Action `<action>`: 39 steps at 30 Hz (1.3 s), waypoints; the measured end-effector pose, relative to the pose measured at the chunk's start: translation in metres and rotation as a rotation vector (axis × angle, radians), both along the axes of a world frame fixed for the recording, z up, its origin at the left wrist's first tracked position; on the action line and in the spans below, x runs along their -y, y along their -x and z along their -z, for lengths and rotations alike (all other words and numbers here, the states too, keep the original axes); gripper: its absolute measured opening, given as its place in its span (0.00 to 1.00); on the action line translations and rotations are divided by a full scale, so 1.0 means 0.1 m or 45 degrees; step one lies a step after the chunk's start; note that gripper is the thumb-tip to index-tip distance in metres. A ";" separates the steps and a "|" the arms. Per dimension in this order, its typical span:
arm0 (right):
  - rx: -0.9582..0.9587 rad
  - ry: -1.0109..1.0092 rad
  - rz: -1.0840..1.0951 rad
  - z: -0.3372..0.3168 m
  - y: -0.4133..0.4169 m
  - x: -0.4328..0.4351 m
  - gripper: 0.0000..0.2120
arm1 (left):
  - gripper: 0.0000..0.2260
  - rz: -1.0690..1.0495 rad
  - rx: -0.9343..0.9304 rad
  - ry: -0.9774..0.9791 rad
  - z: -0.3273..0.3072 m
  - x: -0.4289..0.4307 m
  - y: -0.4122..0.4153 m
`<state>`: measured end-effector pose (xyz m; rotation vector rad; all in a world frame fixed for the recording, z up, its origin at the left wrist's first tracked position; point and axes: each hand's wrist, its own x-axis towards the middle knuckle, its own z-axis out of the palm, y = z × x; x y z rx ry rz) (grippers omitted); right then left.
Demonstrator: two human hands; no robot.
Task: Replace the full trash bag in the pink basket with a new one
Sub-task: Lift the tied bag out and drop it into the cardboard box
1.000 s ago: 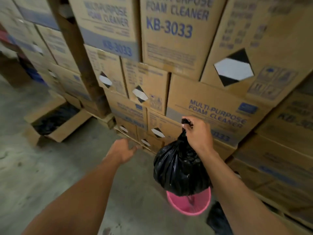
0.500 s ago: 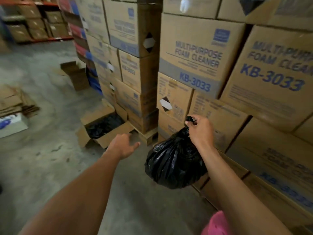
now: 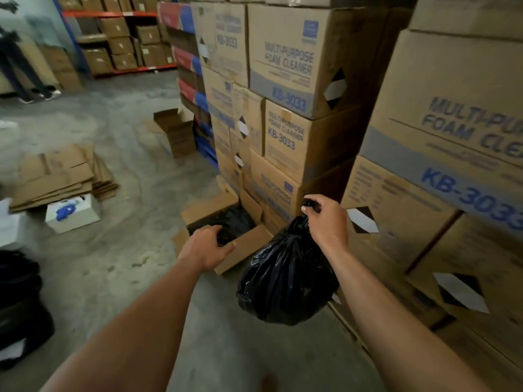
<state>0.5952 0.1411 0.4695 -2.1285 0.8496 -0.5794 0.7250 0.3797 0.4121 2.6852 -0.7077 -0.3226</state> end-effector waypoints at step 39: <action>-0.027 -0.296 0.547 3.60 -6.79 0.71 0.11 | 0.37 0.165 -0.321 -0.212 3.77 0.75 -6.45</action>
